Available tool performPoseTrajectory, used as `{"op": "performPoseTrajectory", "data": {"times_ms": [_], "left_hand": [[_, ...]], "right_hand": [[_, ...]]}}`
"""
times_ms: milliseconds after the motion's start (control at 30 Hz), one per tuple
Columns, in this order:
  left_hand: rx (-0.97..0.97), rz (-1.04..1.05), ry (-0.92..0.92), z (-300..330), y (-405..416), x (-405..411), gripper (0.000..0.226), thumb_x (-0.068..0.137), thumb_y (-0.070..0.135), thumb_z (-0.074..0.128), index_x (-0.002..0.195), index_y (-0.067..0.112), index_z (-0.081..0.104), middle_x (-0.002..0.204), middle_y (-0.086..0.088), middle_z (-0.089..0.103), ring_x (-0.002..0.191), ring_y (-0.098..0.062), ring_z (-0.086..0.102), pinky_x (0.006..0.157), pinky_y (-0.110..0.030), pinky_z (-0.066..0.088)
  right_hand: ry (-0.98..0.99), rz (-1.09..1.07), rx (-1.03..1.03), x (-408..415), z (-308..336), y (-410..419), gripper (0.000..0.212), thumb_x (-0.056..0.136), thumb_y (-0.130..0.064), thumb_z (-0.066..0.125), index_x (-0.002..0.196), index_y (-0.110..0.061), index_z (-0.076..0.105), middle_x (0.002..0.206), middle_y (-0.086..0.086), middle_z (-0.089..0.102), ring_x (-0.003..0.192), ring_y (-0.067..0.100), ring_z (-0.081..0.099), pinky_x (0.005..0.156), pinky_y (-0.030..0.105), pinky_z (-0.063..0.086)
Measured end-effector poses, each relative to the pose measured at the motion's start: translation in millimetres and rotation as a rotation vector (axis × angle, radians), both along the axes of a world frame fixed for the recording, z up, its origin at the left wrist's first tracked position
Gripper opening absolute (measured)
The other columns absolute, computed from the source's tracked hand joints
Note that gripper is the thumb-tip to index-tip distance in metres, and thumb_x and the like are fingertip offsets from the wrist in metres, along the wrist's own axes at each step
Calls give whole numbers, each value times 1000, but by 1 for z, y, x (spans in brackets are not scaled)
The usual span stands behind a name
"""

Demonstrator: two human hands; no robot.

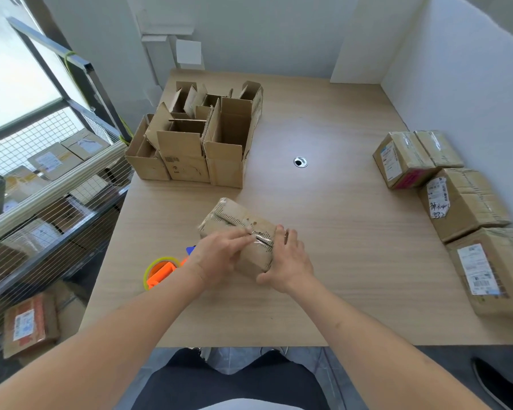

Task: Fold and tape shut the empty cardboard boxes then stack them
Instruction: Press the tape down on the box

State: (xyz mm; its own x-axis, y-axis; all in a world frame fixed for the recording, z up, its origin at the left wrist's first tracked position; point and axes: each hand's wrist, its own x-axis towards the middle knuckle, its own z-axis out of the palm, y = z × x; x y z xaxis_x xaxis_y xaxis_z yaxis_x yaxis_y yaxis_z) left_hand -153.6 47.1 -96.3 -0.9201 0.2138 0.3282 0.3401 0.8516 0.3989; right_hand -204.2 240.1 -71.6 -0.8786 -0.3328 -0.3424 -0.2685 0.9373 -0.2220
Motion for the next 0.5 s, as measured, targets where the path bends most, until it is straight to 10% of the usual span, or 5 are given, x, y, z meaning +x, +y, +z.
{"op": "performPoseTrajectory", "data": {"times_ms": [167, 367, 500], "left_hand": [[-163, 98, -344, 4, -19, -5, 46, 102, 30, 57, 148, 36, 52, 168, -5, 25, 154, -35, 24, 124, -46, 25], [-287, 142, -514, 9, -15, 1, 58, 104, 54, 32, 159, 49, 17, 171, -1, 7, 155, -29, 12, 123, -41, 18], [-233, 132, -541, 11, -17, -2, 59, 106, 51, 39, 160, 47, 16, 172, -1, 4, 157, -28, 9, 125, -39, 17]], "right_hand": [[17, 60, 166, -16, 10, 10, 118, 70, -20, 84, 156, -32, 4, 163, 8, 3, 131, 37, 38, 101, 41, 46], [280, 75, 177, -24, 16, 15, 87, 81, 1, 69, 154, -25, 31, 146, 16, 30, 117, 35, 44, 94, 38, 45], [330, 276, 72, -13, 0, 10, 85, 73, -28, 80, 149, -22, 43, 138, 16, 41, 116, 35, 47, 96, 41, 45]]}}
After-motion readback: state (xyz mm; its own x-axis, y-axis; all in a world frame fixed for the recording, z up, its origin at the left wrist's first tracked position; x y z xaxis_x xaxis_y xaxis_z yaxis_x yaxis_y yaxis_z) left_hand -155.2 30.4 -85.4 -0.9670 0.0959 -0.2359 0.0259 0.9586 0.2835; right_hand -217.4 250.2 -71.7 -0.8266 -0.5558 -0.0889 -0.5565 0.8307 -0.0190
